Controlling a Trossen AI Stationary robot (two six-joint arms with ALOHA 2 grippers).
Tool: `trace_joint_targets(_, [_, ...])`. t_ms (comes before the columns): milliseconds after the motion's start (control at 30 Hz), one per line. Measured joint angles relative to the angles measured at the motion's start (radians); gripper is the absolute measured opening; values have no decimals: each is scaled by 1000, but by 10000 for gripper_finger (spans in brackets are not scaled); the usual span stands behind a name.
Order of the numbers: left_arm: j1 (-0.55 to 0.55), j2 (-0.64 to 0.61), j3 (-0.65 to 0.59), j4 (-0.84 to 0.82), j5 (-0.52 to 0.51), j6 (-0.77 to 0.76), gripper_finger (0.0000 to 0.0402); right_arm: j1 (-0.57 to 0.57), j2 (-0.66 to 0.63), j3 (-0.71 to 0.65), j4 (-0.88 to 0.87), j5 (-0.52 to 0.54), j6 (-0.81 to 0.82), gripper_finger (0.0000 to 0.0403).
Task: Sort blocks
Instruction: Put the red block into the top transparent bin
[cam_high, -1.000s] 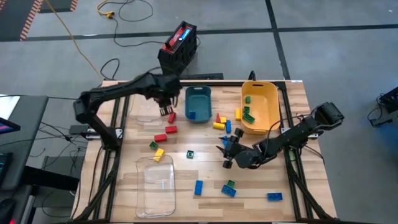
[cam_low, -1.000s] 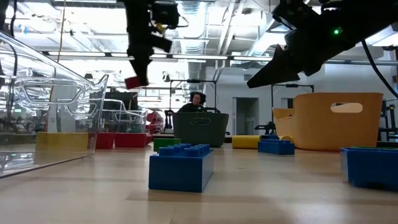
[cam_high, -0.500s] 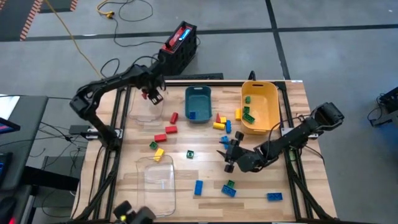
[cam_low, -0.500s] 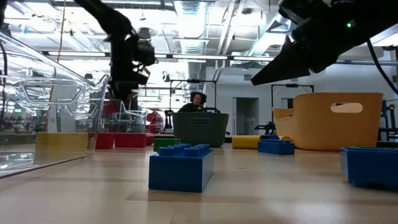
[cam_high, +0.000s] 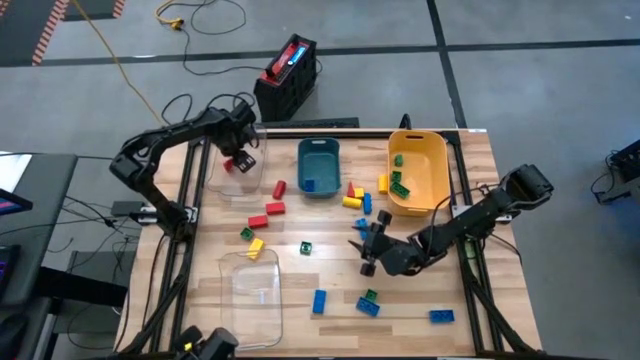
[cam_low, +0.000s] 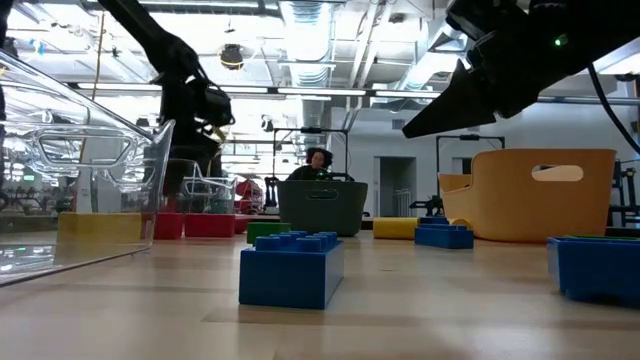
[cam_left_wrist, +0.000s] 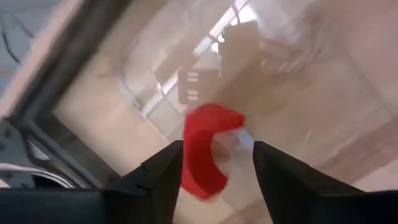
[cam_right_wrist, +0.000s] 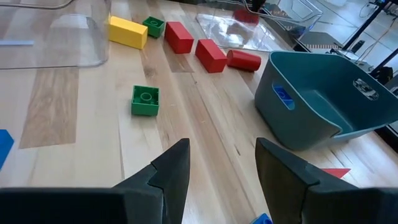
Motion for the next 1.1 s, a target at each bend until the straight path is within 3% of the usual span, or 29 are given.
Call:
trace_joint_targets(233, [-61,-61,112,-40,9,21,225,-14,0,0,0,-3,-6,191])
trace_joint_targets(467, [-376,-71,144,-26,-12,106,226,-28,0,0,0,-7,-9,191])
trace_joint_targets(633, [-547,-51,144,97,-78,9,226,-26,0,0,7,-8,-27,191])
trace_joint_targets(833, [-547,-12,155,30,-78,-93,226,-30,0,0,24,-9,-62,191])
trace_joint_targets(1100, [-526,197,260,-100,41,-138,226,-65,0,0,59,-57,-114,191])
